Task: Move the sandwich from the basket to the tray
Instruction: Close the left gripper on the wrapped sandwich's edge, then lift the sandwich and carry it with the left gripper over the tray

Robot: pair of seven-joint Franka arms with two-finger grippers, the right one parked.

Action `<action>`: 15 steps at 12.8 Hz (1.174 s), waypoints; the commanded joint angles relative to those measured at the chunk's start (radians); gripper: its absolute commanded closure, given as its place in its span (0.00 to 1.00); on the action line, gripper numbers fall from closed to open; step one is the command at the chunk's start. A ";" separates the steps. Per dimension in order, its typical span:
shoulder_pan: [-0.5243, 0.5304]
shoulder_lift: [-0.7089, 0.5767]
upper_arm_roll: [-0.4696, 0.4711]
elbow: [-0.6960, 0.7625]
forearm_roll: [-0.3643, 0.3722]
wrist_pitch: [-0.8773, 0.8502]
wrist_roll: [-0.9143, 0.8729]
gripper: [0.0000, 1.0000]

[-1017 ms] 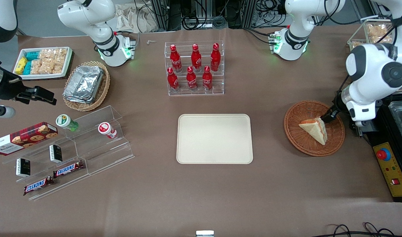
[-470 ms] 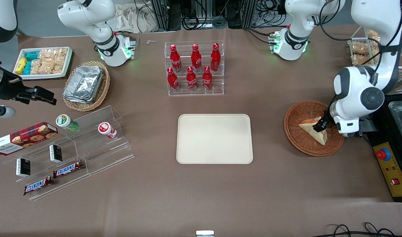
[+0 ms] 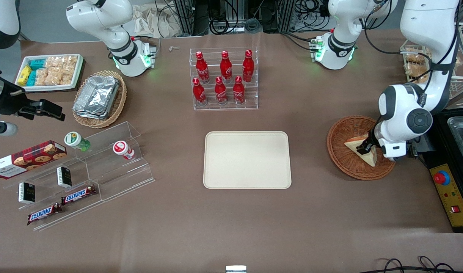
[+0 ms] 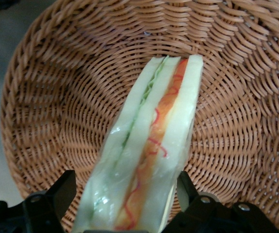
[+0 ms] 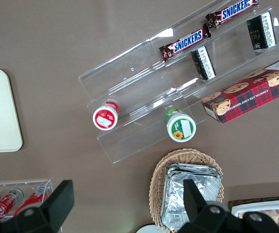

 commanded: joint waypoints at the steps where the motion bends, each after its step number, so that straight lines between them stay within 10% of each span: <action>1: -0.002 0.038 0.001 0.006 0.027 0.067 -0.040 0.74; 3: -0.002 0.044 -0.002 0.006 0.027 0.098 -0.039 1.00; 15: -0.016 -0.223 -0.232 0.222 0.095 -0.452 0.122 1.00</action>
